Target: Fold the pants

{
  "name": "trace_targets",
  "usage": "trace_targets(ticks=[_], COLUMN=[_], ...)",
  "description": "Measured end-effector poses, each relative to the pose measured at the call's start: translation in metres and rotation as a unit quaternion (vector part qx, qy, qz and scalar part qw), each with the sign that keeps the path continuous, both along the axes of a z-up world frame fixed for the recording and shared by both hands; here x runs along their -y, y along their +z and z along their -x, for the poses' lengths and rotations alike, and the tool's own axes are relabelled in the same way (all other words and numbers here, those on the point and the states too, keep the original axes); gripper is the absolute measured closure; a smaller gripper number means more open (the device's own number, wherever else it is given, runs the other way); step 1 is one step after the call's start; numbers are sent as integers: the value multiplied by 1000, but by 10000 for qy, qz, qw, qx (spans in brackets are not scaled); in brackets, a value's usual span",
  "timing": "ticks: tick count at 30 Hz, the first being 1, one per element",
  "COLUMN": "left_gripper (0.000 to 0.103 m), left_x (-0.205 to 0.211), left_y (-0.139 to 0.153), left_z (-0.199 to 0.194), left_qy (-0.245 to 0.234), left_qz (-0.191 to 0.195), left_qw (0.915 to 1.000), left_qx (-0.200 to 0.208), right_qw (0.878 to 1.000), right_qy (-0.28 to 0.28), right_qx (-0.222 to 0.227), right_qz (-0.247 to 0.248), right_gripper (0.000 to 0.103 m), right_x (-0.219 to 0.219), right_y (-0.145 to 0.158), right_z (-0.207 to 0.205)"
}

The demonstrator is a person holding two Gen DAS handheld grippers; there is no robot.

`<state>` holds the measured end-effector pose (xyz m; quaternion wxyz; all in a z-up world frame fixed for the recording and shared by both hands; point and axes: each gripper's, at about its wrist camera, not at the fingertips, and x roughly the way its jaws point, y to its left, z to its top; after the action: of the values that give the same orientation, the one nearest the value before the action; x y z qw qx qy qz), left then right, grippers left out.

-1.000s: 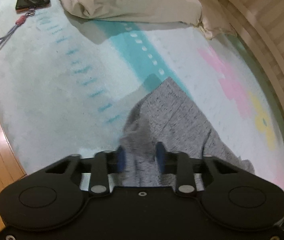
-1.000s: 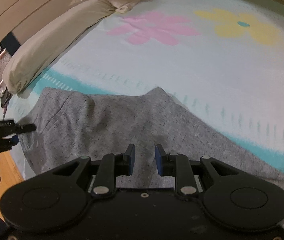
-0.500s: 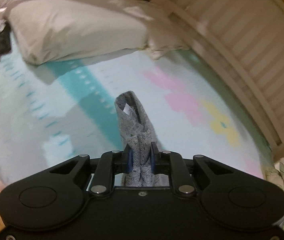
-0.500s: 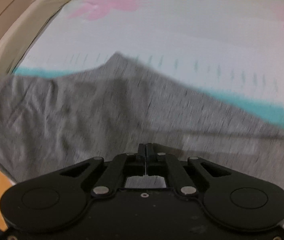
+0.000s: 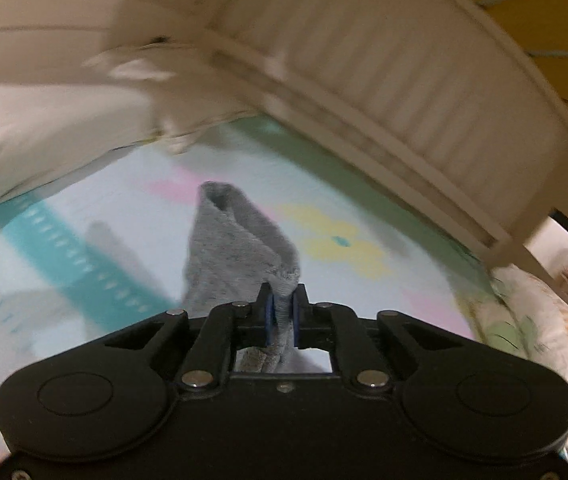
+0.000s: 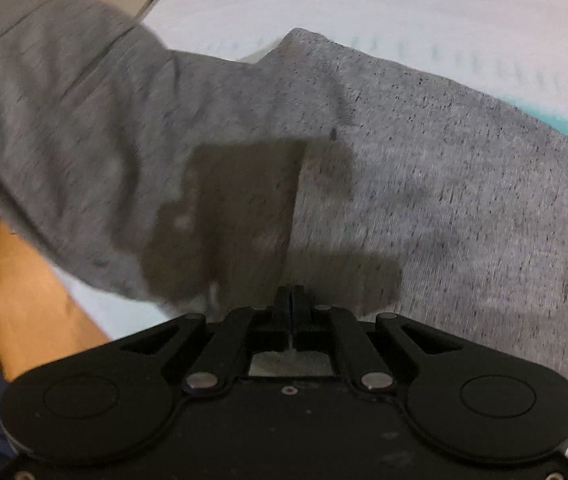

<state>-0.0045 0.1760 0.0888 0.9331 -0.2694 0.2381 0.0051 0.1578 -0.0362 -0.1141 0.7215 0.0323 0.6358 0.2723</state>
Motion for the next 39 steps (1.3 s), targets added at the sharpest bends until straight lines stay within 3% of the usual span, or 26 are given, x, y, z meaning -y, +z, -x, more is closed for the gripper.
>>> trace_targets(ticks=[3,8,14,15,17,20,22,23,26,28,31,34,35,37,39], left_gripper=[92,92,92,97,98,95,91,91,89,89,89,90,90,90,90], left_x=[34,103,191,201,218,219,210,206,181,161,131,116,116,127,134], left_y=[8,3,-34,-41,-50,-54,-48,-44,-42,-50,-73,-97,-106,-124,-136], left_z=[-11,-34,-60,-62,-68,-74,-76,-73,-69,-71,-75,-79,-81,-88,-92], left_qy=[-423,-1325,-2370,-2433,-2542,-2779,-2774,-2734,-2434,-2167,-1757,-1646,-1738,-2062,-2078], left_qz=[-28,-140,-215,-223,-329,-99,-51,-88,-488,-833,-942,-850,-852,-947,-985], left_qw=[9990,9911,9697,9676,9635,9560,9562,9579,9655,9678,9691,9633,9592,9432,9393], left_qx=[102,15,-549,-633,-771,-936,-928,-874,-789,-976,-1455,-1941,-2061,-2427,-2545], right_qw=[9991,9924,9814,9800,9763,9720,9709,9705,9677,9643,9600,9563,9543,9515,9509], right_qy=[-376,-1069,-1806,-1900,-2107,-2320,-2373,-2397,-2513,-2639,-2775,-2835,-2858,-2895,-2900], right_qx=[67,546,644,589,428,250,220,223,179,151,220,350,376,349,198], right_qz=[-188,-279,-22,21,266,291,223,163,-16,-143,-309,-632,-783,-980,-1064], right_gripper=[97,94,94,95,92,94,91,85,78,75,71,67,65,62,61], right_x=[23,78,137,143,158,176,189,192,209,227,249,255,254,253,247], right_y=[10,25,21,18,9,0,1,3,7,14,19,27,28,29,23], right_z=[-2,-13,-16,-16,-13,-9,-5,-3,-10,-12,-16,-12,-12,-12,-14])
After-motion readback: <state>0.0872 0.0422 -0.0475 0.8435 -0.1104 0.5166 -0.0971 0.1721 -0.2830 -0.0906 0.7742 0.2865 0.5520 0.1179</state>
